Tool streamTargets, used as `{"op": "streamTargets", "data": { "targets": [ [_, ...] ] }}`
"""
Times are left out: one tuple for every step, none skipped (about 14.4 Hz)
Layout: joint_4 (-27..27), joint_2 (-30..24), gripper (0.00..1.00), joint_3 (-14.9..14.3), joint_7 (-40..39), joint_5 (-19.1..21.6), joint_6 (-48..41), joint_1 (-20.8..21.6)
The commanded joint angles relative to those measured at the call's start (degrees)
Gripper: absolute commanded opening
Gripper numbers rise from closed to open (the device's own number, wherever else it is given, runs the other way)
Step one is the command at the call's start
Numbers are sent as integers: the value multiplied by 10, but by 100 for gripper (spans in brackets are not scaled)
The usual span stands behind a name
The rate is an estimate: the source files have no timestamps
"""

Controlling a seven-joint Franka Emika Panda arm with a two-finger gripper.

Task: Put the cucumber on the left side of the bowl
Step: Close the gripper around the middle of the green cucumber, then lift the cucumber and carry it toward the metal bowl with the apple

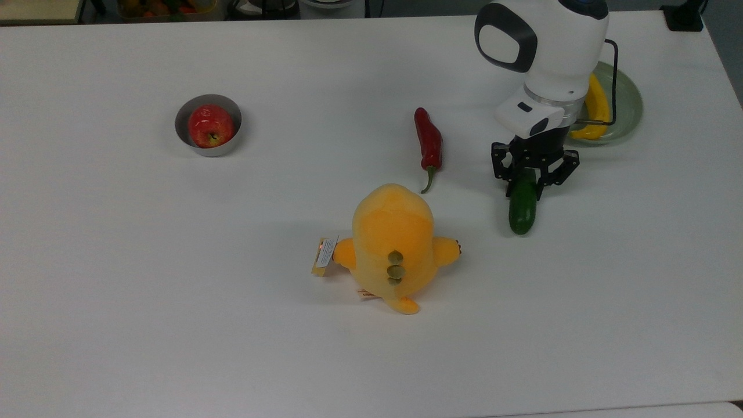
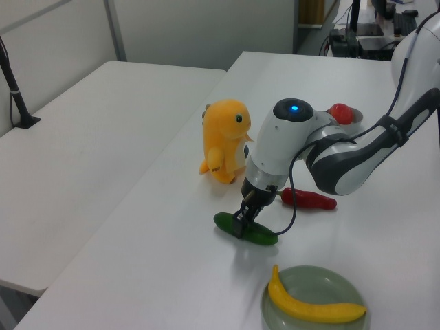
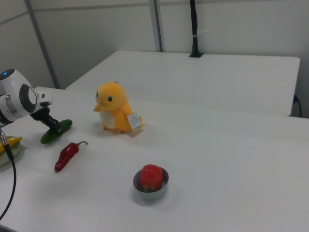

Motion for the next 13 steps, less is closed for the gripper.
{"op": "streamTargets", "data": {
  "targets": [
    [2, -13, 15, -4, 16, -15, 6, 0],
    [-2, -26, 15, -4, 15, -16, 6, -1],
    [-21, -52, 15, -4, 13, -19, 3, -10],
    [-44, -74, 15, -4, 10, -19, 2, -17],
    [-83, -107, 15, -3, -8, -19, 2, -29],
    [-118, -139, 15, -3, -46, -18, 0, -48],
    [-156, -172, 15, 2, -95, -14, -3, -69],
    [-189, -204, 15, 3, -153, -12, -23, -77],
    [-211, -235, 15, 3, -227, -10, -63, -87],
    [-218, -255, 15, 3, -286, -6, -95, -92],
    [-217, -276, 15, 3, -374, 20, -150, -101],
    [-216, -287, 15, 3, -430, 45, -191, -105],
    [-213, -304, 15, 2, -495, 76, -243, -117]
  ]
}}
